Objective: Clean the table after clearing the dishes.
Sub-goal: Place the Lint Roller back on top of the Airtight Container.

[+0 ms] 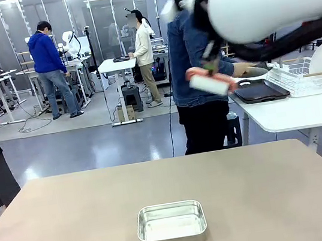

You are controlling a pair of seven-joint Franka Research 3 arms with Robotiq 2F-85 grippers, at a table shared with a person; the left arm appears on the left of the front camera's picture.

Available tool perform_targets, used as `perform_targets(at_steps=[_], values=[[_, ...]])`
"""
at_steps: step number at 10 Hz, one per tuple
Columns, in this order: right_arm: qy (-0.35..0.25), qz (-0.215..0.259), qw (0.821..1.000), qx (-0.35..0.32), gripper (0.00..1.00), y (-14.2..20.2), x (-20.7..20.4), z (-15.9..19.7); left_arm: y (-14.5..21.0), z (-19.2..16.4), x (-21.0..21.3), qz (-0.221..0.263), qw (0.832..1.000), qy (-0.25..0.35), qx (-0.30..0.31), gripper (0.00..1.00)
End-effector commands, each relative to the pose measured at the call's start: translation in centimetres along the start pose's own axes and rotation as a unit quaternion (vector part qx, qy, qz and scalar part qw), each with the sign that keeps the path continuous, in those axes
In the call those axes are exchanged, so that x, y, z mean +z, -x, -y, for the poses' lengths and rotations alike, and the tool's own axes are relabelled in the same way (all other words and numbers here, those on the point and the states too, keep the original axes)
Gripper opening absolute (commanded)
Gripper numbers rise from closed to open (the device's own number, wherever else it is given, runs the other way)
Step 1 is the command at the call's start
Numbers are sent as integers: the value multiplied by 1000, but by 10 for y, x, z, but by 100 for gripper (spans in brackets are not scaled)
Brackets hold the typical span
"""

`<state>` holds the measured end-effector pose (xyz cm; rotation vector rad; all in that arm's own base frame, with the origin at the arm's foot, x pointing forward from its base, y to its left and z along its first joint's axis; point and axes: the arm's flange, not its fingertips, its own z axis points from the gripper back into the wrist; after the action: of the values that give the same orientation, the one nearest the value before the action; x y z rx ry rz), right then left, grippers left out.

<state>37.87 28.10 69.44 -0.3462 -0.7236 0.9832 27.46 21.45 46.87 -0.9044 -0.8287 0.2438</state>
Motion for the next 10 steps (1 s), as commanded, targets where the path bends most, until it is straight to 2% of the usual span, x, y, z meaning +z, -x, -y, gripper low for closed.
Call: perform_targets(at_steps=[1, 3, 4, 5, 6, 7, 10], values=[[-61, 90, 983, 145, 21, 6, -10, -46, 1, 1, 2, -3, 1000, 4, -2, 100], [-150, 107, 952, 244, 21, -1, -10, -110, 1, 1, 2, -3, 1000, 4, -2, 100], [-191, 109, 931, 292, 21, -1, -11, -135, 1, 1, 2, -3, 1000, 4, -2, 100], [-204, 112, 921, 313, 21, -1, -9, -144, 1, 1, 2, -3, 1000, 4, -2, 100], [-208, 107, 919, 317, 21, -1, -11, -146, 1, 1, 2, -3, 1000, 4, -2, 100], [-186, 113, 936, 276, 21, -13, -13, -166, 1, 1, 2, -3, 1000, 4, -2, 100], [-186, 113, 936, 276, 21, -13, -13, -166, 1, 1, 2, -3, 1000, 4, -2, 100]])
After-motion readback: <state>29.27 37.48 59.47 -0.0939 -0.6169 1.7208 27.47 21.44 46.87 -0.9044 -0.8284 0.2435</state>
